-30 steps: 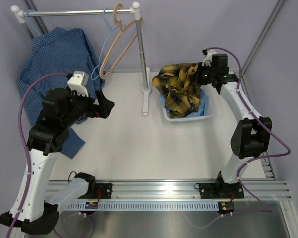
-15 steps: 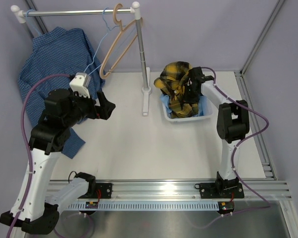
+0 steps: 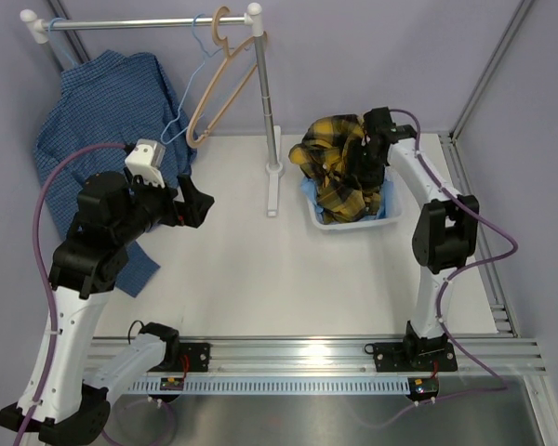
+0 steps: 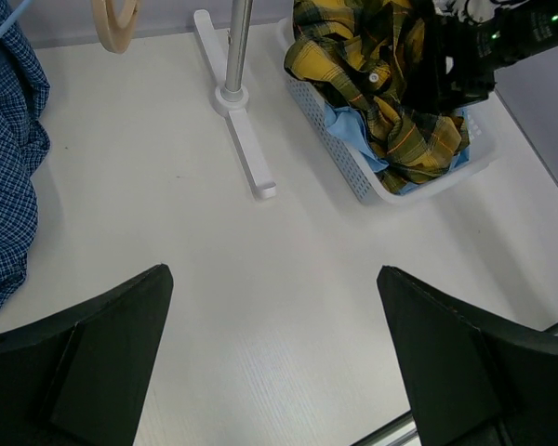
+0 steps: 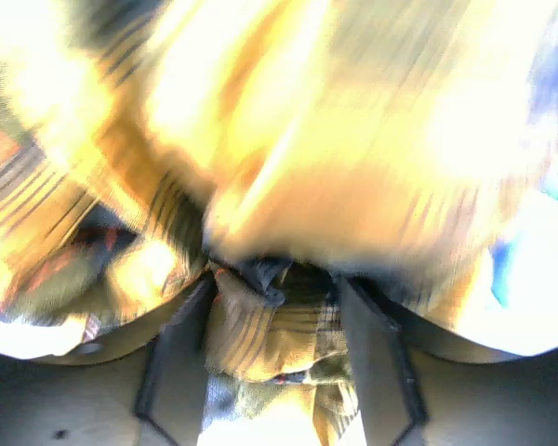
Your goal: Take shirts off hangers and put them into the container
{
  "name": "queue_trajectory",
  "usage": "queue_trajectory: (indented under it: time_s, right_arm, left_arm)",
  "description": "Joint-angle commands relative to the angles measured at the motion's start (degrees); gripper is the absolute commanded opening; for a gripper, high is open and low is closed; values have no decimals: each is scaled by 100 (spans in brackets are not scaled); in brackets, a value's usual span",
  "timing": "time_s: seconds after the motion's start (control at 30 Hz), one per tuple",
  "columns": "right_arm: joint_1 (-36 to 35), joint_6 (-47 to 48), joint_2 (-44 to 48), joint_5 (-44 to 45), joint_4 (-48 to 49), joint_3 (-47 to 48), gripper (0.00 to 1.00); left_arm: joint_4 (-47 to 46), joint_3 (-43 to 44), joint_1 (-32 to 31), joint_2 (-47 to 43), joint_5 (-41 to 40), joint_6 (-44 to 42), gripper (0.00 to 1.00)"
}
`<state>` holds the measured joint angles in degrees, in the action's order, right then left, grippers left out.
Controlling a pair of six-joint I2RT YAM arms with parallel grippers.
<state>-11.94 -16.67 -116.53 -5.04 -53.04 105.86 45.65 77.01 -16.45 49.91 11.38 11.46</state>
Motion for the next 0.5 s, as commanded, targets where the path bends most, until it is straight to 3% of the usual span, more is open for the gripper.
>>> queue_trajectory:
  time_s: [0.0, 0.27, 0.47]
  right_arm:
    - [34, 278, 902, 266, -453, 522, 66]
    - [17, 585, 1773, 143, -226, 787, 73]
    - [26, 673, 3020, 476, 513, 277, 97]
  left_arm:
    - [-153, 51, 19, -17, 119, 14, 99]
    - [-144, 112, 19, 10, 67, 14, 99]
    - [-144, 200, 19, -95, -441, -4, 99]
